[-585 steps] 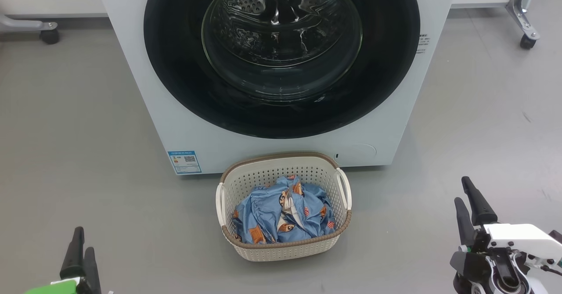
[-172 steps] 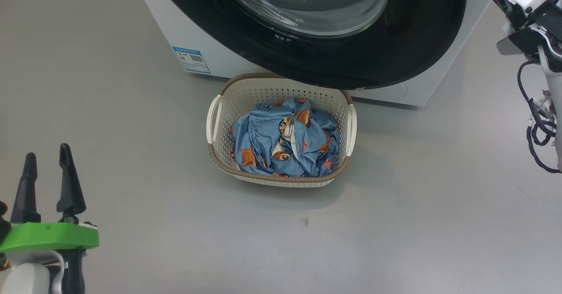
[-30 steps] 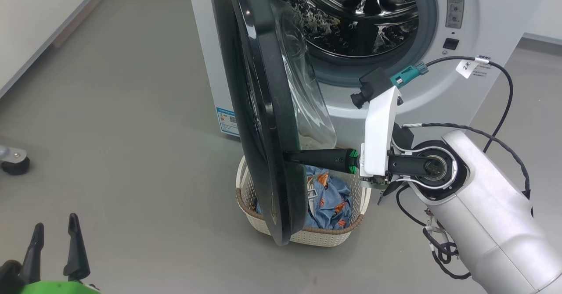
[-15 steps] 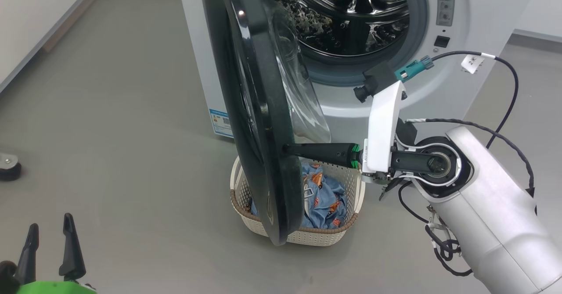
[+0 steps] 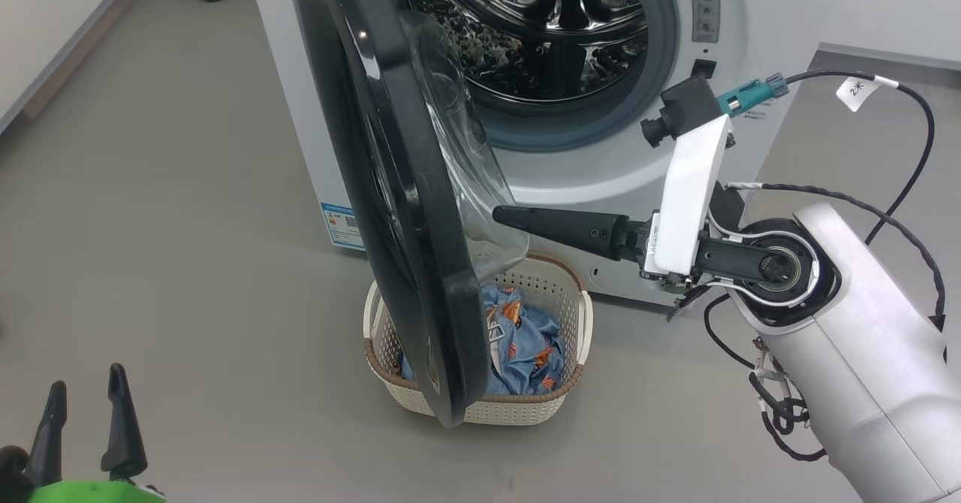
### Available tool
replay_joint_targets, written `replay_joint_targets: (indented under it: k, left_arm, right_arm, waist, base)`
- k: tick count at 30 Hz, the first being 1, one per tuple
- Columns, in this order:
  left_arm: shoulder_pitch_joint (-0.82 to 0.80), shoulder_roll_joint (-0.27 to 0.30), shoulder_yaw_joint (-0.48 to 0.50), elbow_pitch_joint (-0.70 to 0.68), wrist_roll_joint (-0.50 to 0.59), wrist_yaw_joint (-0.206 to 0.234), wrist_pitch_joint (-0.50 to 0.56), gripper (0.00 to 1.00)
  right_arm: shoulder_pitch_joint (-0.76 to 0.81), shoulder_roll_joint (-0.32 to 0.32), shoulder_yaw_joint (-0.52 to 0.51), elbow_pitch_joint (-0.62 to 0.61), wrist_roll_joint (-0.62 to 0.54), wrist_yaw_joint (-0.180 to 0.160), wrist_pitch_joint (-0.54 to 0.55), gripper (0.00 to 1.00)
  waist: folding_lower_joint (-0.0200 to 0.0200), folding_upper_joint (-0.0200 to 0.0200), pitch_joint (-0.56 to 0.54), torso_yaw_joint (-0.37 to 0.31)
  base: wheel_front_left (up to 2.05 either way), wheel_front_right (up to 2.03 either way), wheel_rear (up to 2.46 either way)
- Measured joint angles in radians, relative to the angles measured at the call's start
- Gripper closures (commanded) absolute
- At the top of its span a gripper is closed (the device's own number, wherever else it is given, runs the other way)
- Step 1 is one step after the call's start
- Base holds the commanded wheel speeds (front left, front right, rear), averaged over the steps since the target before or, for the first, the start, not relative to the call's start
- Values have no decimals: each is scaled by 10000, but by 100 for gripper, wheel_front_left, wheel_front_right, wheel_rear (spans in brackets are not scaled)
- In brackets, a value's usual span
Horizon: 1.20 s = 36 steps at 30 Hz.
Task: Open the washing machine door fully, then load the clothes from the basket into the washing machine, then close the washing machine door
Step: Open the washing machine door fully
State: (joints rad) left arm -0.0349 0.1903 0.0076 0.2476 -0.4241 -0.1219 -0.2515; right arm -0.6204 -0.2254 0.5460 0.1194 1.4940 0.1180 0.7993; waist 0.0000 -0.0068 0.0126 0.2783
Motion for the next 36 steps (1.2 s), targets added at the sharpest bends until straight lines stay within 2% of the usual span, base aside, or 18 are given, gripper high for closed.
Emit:
replay_joint_targets:
  k: [12, 19, 28, 36]
  left_arm:
    - [194, -4, -56, -50, 12, 0, 0, 0]
    - [215, -2, -6, -157, 15, 0, 0, 0]
    - [317, -8, 190, -313, 29, 0, 0, 0]
    - [366, -12, 276, -466, 29, 0, 0, 0]
  right_arm:
    - [37, -382, -493, -639, -525, 0, -888, 0]
    - [407, -844, -784, -932, -1170, 0, -1611, 0]
    - [1317, -1126, -1360, -972, -1687, 2, -2857, 0]
    - [1645, -1404, -1578, -1066, -2723, 50, -3967, 0]
  waist:
    - [0, 0, -99, -616]
    - [0, 0, -176, -1010]
    - [0, 0, -190, -1621]
    - [0, 0, -151, -2100]
  base:
    - [0, 0, 0]
    - [0, 0, 0]
    - [0, 0, 0]
    - [0, 0, 0]
